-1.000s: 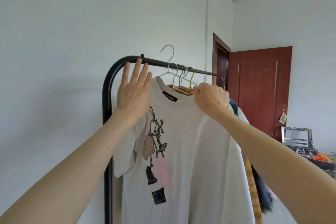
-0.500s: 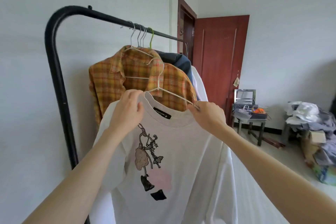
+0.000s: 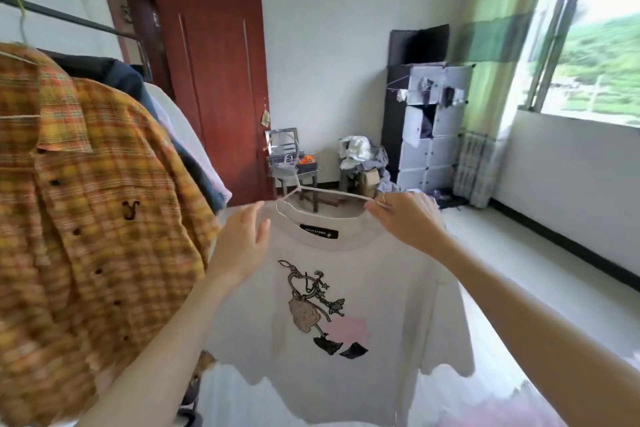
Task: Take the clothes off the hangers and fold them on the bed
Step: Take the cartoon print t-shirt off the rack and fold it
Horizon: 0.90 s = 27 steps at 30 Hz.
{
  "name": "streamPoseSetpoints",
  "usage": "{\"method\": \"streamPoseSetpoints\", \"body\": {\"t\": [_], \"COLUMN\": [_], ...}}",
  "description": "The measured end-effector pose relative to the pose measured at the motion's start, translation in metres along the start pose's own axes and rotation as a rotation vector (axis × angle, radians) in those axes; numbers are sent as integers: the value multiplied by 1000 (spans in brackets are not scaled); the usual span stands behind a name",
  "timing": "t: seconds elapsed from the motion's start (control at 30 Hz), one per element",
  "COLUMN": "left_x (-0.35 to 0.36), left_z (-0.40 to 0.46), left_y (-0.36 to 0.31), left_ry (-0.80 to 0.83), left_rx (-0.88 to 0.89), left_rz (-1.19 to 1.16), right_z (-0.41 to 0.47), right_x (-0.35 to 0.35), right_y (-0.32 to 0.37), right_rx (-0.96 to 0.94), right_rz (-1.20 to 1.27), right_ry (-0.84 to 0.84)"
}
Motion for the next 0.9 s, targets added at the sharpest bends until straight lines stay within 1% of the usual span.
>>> {"method": "streamPoseSetpoints", "body": {"t": [0.07, 0.2, 0.3, 0.37, 0.5, 0.63, 0.7, 0.73, 0.83, 0.9], "left_x": [22, 49, 74, 89, 125, 150, 161, 168, 194, 213], "left_z": [-4, -2, -9, -19, -54, -100, -117, -126, -154, -174], "left_y": [-53, -167, -261, -323, -447, -565, -605, -625, -674, -696], "left_ry": [56, 63, 110, 113, 122, 170, 200, 241, 378, 454], "left_rx": [68, 197, 337, 416, 493, 495, 472, 452, 381, 386], "left_rz": [-81, -227, -274, -319, -479, -669, -731, -764, -851, -858], "right_z": [-14, -37, -65, -84, -138, -195, -214, -224, -260, -284], "right_x": [-50, -149, -228, -277, -376, -465, -494, -507, -536, -547], "right_y": [-42, -116, -174, -213, -286, -348, -368, -378, -410, -433], "right_rx": [67, 145, 198, 236, 343, 431, 458, 474, 563, 641], "right_rz": [-54, -159, -260, -354, -525, -678, -729, -742, -678, -594], "right_ry": [-66, -199, -304, -327, -360, -399, -396, -388, -326, -328]}}
Point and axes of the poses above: each hand's wrist, its own z-axis towards the middle knuckle, its own x-axis out of the palm, y = z × x, the point moved 8 cm from there along z, towards the middle knuckle, and after that the axes turned 14 degrees about -y, right-handed, at the moved point
